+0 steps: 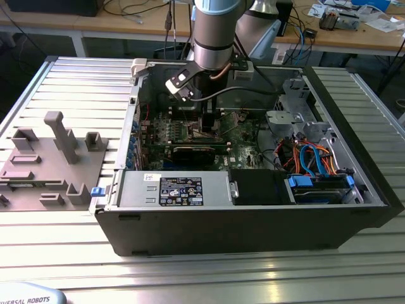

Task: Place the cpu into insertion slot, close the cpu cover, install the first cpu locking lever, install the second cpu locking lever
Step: 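Place the cpu into insertion slot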

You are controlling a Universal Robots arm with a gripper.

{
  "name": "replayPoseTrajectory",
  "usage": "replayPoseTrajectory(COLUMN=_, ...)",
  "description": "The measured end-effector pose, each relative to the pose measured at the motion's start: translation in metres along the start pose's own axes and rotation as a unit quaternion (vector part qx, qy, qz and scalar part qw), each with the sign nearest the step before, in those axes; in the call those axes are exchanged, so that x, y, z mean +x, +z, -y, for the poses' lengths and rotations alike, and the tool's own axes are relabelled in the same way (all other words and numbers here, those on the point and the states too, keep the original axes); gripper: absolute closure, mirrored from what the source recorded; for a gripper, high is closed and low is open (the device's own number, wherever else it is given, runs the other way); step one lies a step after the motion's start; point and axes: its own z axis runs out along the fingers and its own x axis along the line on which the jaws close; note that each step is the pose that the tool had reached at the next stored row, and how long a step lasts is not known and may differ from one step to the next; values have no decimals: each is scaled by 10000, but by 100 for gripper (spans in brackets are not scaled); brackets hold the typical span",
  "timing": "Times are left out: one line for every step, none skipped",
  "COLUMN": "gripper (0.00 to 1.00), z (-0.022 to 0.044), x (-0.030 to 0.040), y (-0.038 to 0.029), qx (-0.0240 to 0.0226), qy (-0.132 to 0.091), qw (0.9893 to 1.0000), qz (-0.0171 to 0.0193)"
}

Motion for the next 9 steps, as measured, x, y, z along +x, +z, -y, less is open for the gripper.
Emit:
replayPoseTrajectory(gripper=46, z=0, x=0, y=1, qx=0, qy=0, qw=10000, qz=0)
replayPoseTrajectory(gripper=46, z=0, x=0, y=6, qx=0, qy=0, qw=10000, qz=0)
replayPoseTrajectory(gripper=46, z=0, x=0, y=9, qx=0, qy=0, qw=10000, qz=0)
replayPoseTrajectory(gripper=46, z=0, x=0, y=12, qx=0, qy=0, qw=10000, qz=0)
replayPoseTrajectory(gripper=46, z=0, x=0, y=14, qx=-1, qy=0, qw=10000, qz=1)
replayPoseTrajectory(gripper=46, z=0, x=0, y=17, qx=0, qy=8, qw=10000, qz=1)
replayPoseTrajectory(gripper=46, z=0, x=-1, y=21, qx=-1, qy=28, qw=10000, qz=2)
replayPoseTrajectory(gripper=46, z=0, x=0, y=22, qx=-1, qy=28, qw=10000, qz=1)
replayPoseTrajectory(gripper=46, z=0, x=0, y=24, qx=-1, qy=28, qw=10000, qz=1)
